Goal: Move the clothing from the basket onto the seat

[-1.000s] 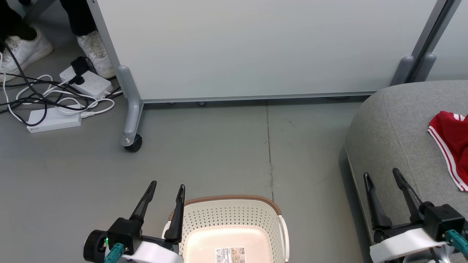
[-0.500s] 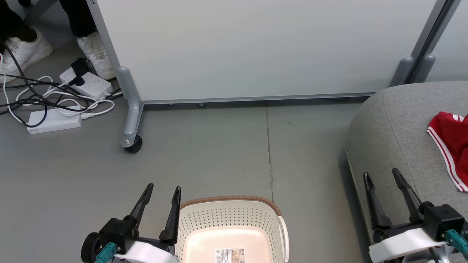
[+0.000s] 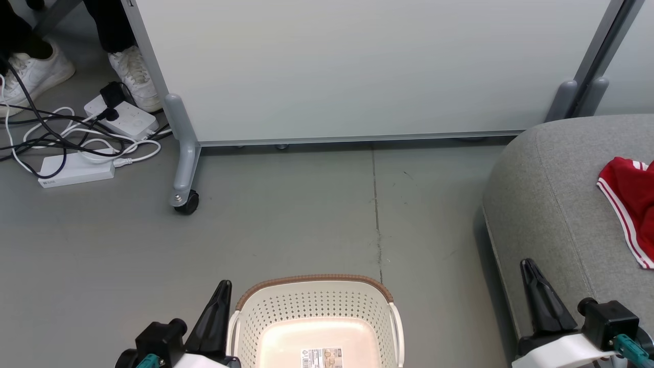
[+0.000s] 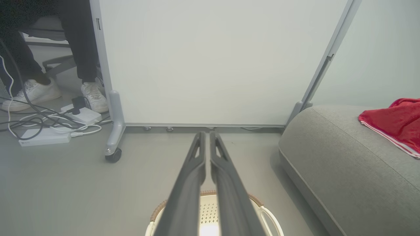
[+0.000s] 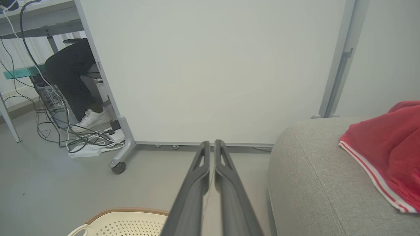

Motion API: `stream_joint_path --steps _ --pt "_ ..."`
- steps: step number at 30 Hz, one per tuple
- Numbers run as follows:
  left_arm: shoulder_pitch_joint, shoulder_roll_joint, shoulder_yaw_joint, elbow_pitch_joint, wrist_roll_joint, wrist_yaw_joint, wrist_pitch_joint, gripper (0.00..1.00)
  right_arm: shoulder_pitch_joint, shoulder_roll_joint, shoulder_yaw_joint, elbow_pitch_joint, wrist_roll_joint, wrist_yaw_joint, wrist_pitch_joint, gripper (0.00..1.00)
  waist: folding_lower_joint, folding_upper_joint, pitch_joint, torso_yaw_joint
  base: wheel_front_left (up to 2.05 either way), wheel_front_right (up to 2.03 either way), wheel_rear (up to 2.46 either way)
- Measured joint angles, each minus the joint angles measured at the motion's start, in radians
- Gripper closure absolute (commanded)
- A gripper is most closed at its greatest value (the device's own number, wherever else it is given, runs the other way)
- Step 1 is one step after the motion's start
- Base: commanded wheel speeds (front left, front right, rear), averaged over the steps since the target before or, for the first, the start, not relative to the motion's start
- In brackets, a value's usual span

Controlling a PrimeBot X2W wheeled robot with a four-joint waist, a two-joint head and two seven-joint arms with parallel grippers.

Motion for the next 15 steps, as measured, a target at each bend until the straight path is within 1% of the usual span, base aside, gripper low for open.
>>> stream_joint_path --steps 3,6,7,15 --pt "0.008 -0.001 0.003 0.01 -0.039 0.0 0.017 1.0 0.008 0.005 -0.003 0.012 0.039 0.0 0.011 1.0 0.0 0.0 0.0 -0.001 0.0 0.0 0.0" --pt "0.006 0.0 0.013 0.011 -0.094 0.0 0.034 1.0 0.008 0.005 -0.008 0.011 0.098 0.0 0.022 1.0 0.0 0.0 -0.001 -0.001 0.0 0.0 0.0" --pt "0.001 0.0 0.021 0.011 -0.129 0.0 0.046 1.0 0.008 0.005 -0.011 0.01 0.138 0.0 0.029 1.0 0.0 0.0 -0.001 -0.002 0.0 0.0 0.0" --pt "-0.021 0.002 0.047 0.017 -0.267 -0.002 0.088 1.0 0.007 0.007 -0.029 0.005 0.285 0.0 0.056 1.0 0.0 0.0 -0.001 -0.004 0.0 0.0 0.0"
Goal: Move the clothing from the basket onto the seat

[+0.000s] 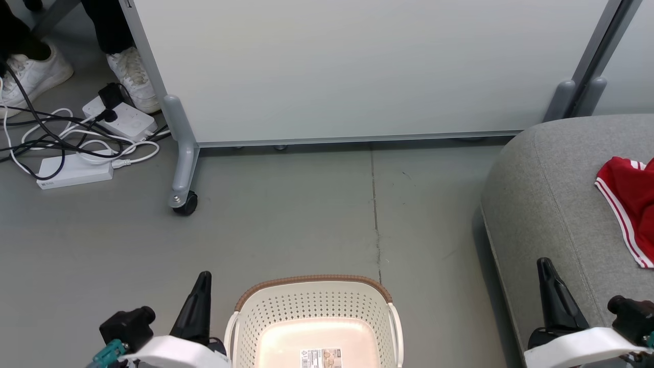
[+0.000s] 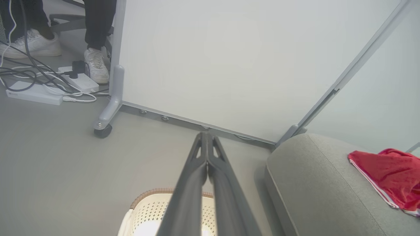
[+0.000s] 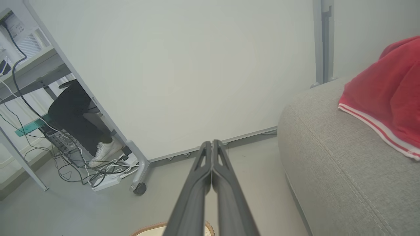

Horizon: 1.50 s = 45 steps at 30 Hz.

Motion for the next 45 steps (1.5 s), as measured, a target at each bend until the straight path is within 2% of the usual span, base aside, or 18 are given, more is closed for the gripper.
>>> stream_joint_path --steps 19,45 --pt "-0.047 0.003 0.054 0.014 -0.28 -0.012 0.093 1.0 -0.009 0.004 -0.029 -0.017 0.299 0.0 0.054 1.0 0.0 0.0 -0.002 -0.005 0.0 0.0 0.0" --pt "-0.104 0.007 0.114 0.028 -0.569 -0.026 0.185 1.0 -0.014 0.007 -0.056 -0.028 0.616 0.0 0.11 1.0 0.0 0.0 -0.004 -0.011 0.0 0.0 0.0"
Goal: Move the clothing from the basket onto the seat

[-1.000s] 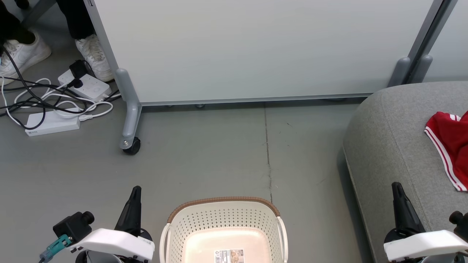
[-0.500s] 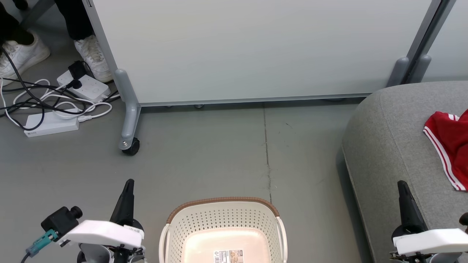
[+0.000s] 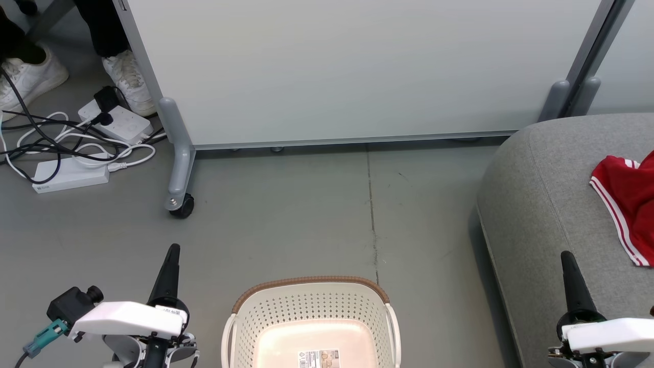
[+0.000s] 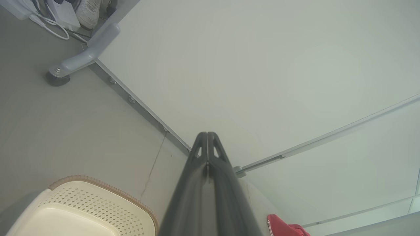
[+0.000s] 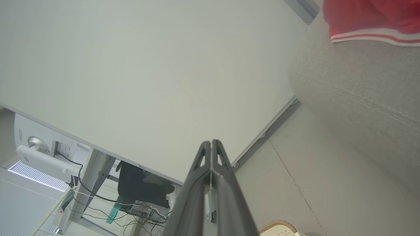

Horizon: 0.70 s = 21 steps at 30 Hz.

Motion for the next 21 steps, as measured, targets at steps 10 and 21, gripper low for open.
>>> stream_joint_path --steps 10,21 --pt "-0.02 0.001 0.021 0.005 -0.097 -0.004 0.035 1.0 -0.003 0.0 -0.011 -0.005 0.108 -0.001 0.014 1.0 0.0 0.0 -0.001 -0.002 0.0 0.0 0.0" --pt "-0.04 0.002 0.042 0.009 -0.196 -0.009 0.069 1.0 -0.008 0.0 -0.017 -0.012 0.215 -0.001 0.032 1.0 0.0 0.0 -0.002 -0.005 0.0 0.0 0.0"
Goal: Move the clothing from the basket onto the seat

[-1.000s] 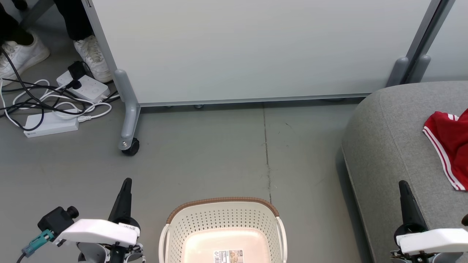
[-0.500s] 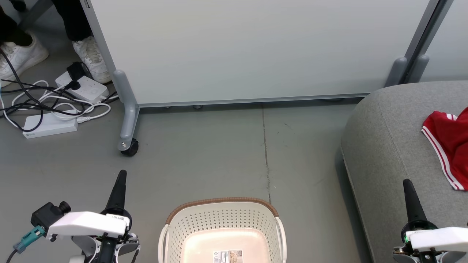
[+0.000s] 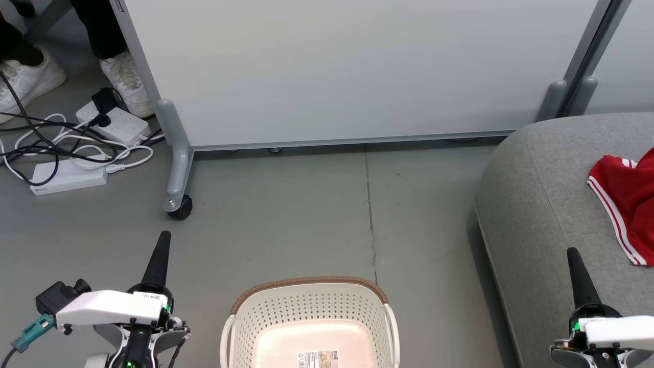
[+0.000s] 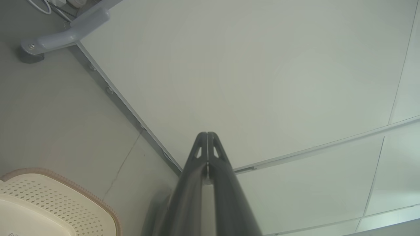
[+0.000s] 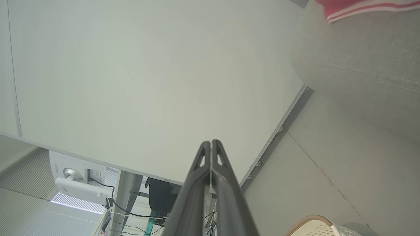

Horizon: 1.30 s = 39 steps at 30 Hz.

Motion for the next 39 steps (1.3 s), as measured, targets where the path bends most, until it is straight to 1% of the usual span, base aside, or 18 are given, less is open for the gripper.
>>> stream_joint_path --steps 23,39 --pt "-0.038 0.002 0.04 0.008 -0.184 -0.008 0.063 1.0 -0.009 -0.003 -0.01 -0.01 0.207 0.0 0.031 1.0 0.0 0.0 -0.002 -0.006 0.0 0.0 0.0" --pt "-0.058 0.003 0.063 0.014 -0.284 -0.014 0.098 1.0 -0.01 -0.008 -0.015 -0.013 0.328 0.0 0.044 1.0 0.0 0.0 -0.004 -0.01 0.0 0.0 0.0"
